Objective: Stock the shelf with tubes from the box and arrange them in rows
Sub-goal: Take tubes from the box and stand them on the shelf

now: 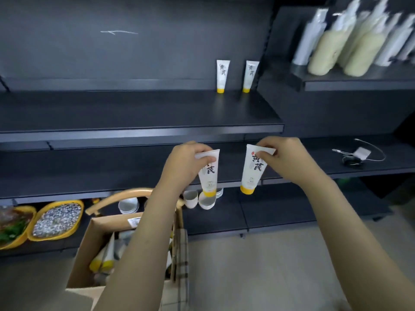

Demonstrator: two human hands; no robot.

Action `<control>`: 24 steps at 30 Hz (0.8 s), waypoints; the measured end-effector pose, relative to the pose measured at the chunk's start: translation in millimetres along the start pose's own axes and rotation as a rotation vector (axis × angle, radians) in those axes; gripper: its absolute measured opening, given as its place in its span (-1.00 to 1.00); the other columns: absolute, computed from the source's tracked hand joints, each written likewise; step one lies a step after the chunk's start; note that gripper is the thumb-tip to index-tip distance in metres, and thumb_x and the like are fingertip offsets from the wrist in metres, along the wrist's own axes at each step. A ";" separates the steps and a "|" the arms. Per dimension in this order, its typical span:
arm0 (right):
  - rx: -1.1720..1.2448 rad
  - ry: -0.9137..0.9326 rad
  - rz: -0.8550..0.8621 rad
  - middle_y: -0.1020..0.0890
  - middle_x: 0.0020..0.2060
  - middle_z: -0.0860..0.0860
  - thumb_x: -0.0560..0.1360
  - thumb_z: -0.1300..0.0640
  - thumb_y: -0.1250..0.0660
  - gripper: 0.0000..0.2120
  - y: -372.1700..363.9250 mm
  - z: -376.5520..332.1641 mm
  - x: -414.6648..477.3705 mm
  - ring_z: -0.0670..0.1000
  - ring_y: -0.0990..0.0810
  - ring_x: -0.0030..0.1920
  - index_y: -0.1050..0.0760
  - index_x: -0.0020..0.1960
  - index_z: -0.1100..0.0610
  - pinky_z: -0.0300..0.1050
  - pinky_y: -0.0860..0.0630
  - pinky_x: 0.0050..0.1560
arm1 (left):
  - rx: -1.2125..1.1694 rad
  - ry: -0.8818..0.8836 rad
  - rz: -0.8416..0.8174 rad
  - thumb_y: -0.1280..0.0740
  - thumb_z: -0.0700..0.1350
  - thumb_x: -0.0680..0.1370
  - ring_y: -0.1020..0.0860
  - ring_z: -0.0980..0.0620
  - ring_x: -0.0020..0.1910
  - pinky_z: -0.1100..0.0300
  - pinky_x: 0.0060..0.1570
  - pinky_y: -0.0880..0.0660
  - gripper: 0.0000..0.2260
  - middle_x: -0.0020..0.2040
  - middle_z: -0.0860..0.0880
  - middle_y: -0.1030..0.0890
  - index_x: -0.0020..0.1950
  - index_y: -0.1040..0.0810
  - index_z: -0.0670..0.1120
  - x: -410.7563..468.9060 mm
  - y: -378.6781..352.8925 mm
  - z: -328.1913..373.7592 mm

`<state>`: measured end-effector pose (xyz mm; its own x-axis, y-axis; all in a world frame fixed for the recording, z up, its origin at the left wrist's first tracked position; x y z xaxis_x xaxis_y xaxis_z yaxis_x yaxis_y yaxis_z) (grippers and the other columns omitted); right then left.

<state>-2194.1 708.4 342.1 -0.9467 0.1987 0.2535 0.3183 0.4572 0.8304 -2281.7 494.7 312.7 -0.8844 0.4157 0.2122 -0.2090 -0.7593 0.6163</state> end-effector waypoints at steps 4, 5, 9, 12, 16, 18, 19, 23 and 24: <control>0.014 0.055 -0.026 -0.66 -0.16 -0.04 0.49 0.14 -0.35 -0.91 42.2 32.1 19.2 -0.03 -0.57 -0.23 -0.61 -0.03 0.08 -0.14 -0.48 -0.24 | 0.005 -0.028 0.000 -0.41 -0.05 0.47 -0.53 0.05 -0.07 0.14 -0.08 -0.45 -0.86 -0.07 0.05 -0.59 0.02 -0.66 0.02 22.7 -18.3 40.5; 0.019 0.068 -0.026 -0.67 -0.15 -0.05 0.48 0.14 -0.36 -0.91 49.8 38.8 26.6 -0.06 -0.57 -0.21 -0.61 -0.04 0.09 -0.16 -0.48 -0.22 | 0.009 -0.040 0.003 -0.41 -0.04 0.47 -0.53 0.05 -0.06 0.09 -0.06 -0.47 -0.87 -0.08 0.05 -0.59 0.01 -0.66 0.03 29.9 -21.1 46.9; 0.045 0.107 -0.044 -0.67 -0.13 -0.08 0.47 0.17 -0.36 -0.91 64.1 57.6 62.2 -0.11 -0.58 -0.13 -0.63 -0.06 0.10 -0.17 -0.52 -0.10 | 0.056 -0.093 0.044 -0.41 -0.05 0.48 -0.51 0.04 -0.09 0.06 -0.05 -0.44 -0.89 -0.13 0.06 -0.56 -0.01 -0.65 0.05 62.4 -27.7 61.5; 0.028 0.138 -0.069 -0.67 -0.13 -0.07 0.47 0.19 -0.36 -0.90 61.6 65.5 93.7 -0.09 -0.60 -0.08 -0.64 -0.06 0.09 -0.18 -0.52 -0.06 | 0.085 -0.104 0.061 -0.40 -0.10 0.49 -0.51 0.02 -0.10 0.12 -0.08 -0.43 -0.88 -0.11 0.02 -0.56 0.01 -0.66 0.01 90.8 -27.2 60.7; 0.001 0.151 -0.059 -0.66 -0.12 -0.07 0.48 0.19 -0.33 -0.90 54.6 70.9 146.7 -0.09 -0.57 -0.11 -0.61 -0.07 0.08 -0.19 -0.48 -0.10 | 0.106 -0.086 0.124 -0.40 -0.10 0.49 -0.51 0.04 -0.12 0.19 -0.14 -0.43 -0.88 -0.08 0.01 -0.58 0.01 -0.66 -0.02 137.6 -19.1 51.3; -0.014 0.157 -0.036 -0.63 -0.10 -0.08 0.49 0.18 -0.33 -0.91 50.0 71.7 176.7 -0.09 -0.54 -0.12 -0.60 -0.04 0.09 -0.22 -0.41 -0.10 | 0.107 -0.087 0.131 -0.41 -0.10 0.48 -0.53 0.04 -0.11 0.18 -0.12 -0.45 -0.88 -0.08 0.02 -0.60 0.01 -0.66 -0.03 165.1 -14.8 43.6; -0.021 0.166 -0.030 -0.63 -0.10 -0.08 0.49 0.17 -0.33 -0.91 46.5 71.4 192.2 -0.09 -0.53 -0.11 -0.60 -0.03 0.09 -0.23 -0.39 -0.09 | 0.109 -0.091 0.128 -0.41 -0.09 0.48 -0.54 0.05 -0.10 0.16 -0.10 -0.47 -0.88 -0.07 0.03 -0.61 0.01 -0.65 -0.03 180.4 -12.2 38.0; -0.044 0.196 -0.011 -0.64 -0.08 -0.08 0.49 0.15 -0.35 -0.90 24.6 66.9 257.9 -0.07 -0.56 -0.06 -0.60 -0.01 0.08 -0.19 -0.46 -0.03 | 0.134 -0.104 0.123 -0.40 -0.05 0.49 -0.55 0.05 -0.09 0.10 -0.10 -0.49 -0.90 -0.07 0.05 -0.63 -0.02 -0.64 0.02 247.1 3.4 8.8; -0.056 0.200 -0.018 -0.65 -0.07 -0.06 0.49 0.15 -0.35 -0.89 17.6 65.4 275.5 -0.06 -0.57 -0.04 -0.60 0.00 0.08 -0.15 -0.49 0.00 | 0.128 -0.100 0.128 -0.39 -0.05 0.49 -0.55 0.04 -0.09 0.10 -0.10 -0.49 -0.91 -0.07 0.05 -0.63 -0.02 -0.64 0.03 263.7 8.4 1.3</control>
<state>-2446.1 827.9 394.1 -0.9447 0.0126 0.3276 0.3038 0.4093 0.8603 -2516.2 598.5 374.8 -0.8530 0.3725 0.3654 -0.0371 -0.7417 0.6697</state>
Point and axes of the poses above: each hand's wrist, its own x-axis towards the middle knuckle, its own y-axis out of the back of the hand, z = x × y, the point moved 3 cm from there along x, towards the middle knuckle
